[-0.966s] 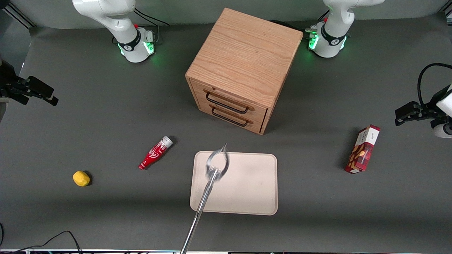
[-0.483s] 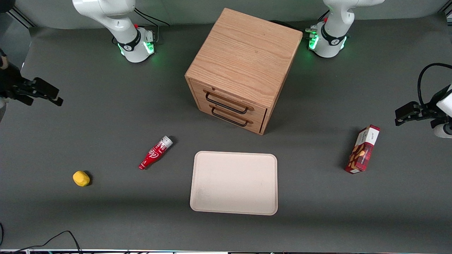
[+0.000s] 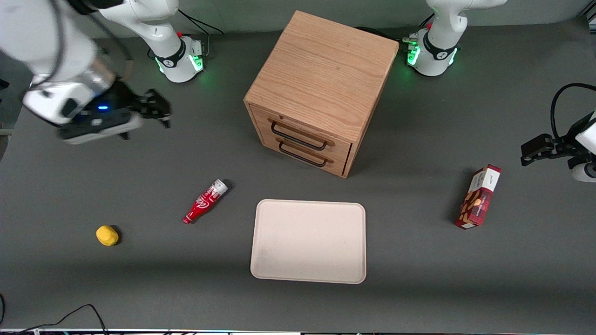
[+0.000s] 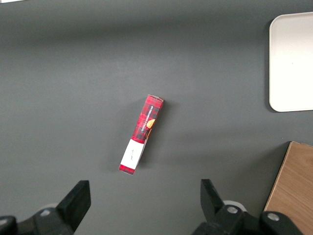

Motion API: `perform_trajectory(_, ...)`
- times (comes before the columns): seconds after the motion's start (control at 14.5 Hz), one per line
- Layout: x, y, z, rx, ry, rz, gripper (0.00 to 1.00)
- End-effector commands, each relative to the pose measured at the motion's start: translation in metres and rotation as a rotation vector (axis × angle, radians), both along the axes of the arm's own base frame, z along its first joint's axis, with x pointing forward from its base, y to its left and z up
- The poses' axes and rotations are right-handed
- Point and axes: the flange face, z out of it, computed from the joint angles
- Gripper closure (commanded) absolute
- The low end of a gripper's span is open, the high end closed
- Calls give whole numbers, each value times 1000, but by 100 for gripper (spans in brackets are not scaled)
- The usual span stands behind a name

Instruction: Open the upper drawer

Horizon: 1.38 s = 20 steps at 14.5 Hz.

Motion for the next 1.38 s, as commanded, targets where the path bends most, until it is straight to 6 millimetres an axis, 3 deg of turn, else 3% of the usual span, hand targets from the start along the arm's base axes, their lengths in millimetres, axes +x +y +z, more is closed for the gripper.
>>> perform_trajectory(0.0,19,66,-31,-32,-39,166,0)
perform_trajectory(0.21,30,119,-75,10,-35,370,0)
perform_trajectory(0.34,33,141,-92,65,-58,461,0)
perform_trajectory(0.83,21,205,-158,235,7,540,0)
perform_trajectory(1.03,5,215,-183,253,77,558,0)
perform_trajectory(1.31,-5,213,-206,287,161,553,0)
